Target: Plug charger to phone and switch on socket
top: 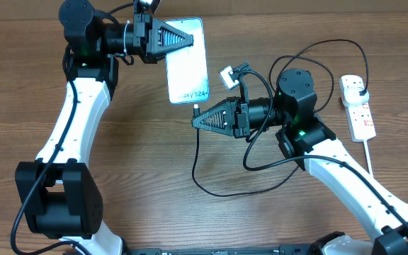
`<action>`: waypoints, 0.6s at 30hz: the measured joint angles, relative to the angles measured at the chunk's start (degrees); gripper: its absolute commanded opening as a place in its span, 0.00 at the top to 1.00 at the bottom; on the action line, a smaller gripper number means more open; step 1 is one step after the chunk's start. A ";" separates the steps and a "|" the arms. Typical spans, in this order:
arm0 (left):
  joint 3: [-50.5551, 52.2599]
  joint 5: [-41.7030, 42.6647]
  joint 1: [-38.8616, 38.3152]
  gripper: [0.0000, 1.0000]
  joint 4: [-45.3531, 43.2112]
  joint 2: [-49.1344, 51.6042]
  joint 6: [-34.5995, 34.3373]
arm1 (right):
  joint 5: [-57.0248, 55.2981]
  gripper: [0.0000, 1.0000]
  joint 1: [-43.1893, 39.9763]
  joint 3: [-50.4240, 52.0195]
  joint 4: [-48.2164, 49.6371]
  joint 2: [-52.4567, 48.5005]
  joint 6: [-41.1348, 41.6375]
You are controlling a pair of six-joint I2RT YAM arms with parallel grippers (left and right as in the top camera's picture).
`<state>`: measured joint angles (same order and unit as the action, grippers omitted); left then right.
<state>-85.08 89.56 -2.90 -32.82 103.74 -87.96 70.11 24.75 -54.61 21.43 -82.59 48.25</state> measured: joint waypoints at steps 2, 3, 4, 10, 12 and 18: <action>0.00 -0.02 0.00 0.96 -0.02 0.00 -0.04 | 0.00 0.96 -0.02 0.00 0.46 0.00 0.26; 0.00 -0.02 0.00 0.96 -0.02 0.00 -0.04 | 0.00 0.96 -0.02 0.00 1.42 0.00 0.61; 0.00 -0.02 0.00 0.96 -0.02 0.00 -0.04 | 0.00 0.96 0.00 0.00 1.66 0.00 0.79; 0.00 -0.04 0.00 0.96 -0.02 0.00 -0.04 | 0.00 0.96 0.00 0.00 3.37 0.00 2.10; 0.00 -0.04 0.00 0.96 0.00 0.00 -0.04 | 0.00 0.96 0.00 0.00 3.37 0.00 2.29; 0.00 -0.20 -0.11 0.96 -0.02 0.00 -0.04 | 0.00 0.96 0.00 0.00 3.34 0.00 2.86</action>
<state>-85.08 89.36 -3.01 -32.84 103.74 -88.01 70.11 24.75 -54.61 24.77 -82.59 51.11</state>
